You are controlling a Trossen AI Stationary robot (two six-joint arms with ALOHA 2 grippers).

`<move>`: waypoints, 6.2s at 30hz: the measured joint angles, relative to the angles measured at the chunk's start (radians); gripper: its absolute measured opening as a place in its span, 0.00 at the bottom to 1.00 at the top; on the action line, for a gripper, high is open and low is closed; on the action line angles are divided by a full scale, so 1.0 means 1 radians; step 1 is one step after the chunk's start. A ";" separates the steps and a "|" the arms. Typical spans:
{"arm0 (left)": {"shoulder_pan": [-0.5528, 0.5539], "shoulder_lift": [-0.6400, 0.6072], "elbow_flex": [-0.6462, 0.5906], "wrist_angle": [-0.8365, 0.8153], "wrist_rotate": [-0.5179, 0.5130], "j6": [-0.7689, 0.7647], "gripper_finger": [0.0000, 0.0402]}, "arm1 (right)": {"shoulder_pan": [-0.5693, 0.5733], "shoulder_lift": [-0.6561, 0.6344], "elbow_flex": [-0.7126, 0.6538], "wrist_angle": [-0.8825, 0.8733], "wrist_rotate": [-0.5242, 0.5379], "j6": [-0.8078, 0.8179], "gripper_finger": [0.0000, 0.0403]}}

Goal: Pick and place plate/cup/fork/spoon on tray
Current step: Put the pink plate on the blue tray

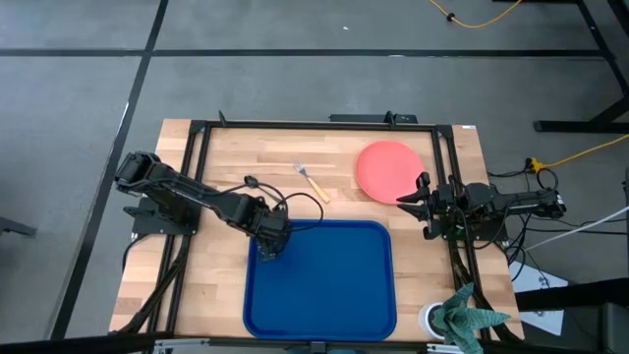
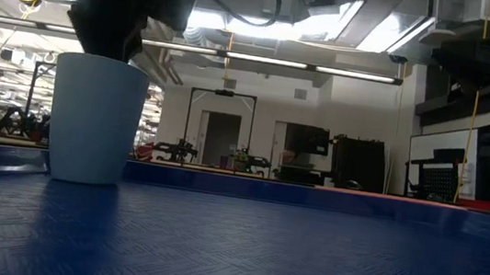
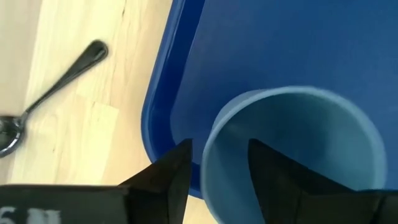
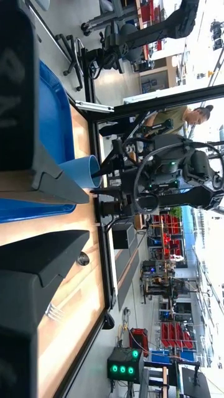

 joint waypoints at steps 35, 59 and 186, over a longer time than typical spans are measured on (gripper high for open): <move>0.059 -0.628 -0.073 0.013 -0.015 0.431 0.37 | 0.000 0.000 0.000 0.062 -0.025 0.079 0.21; 0.198 -1.321 -0.911 0.754 -0.070 0.392 0.37 | 0.000 0.000 0.000 0.060 -0.028 0.079 0.21; 0.197 -1.389 -1.151 0.952 -0.023 0.427 0.37 | -0.095 1.439 0.659 -0.751 0.290 0.132 0.21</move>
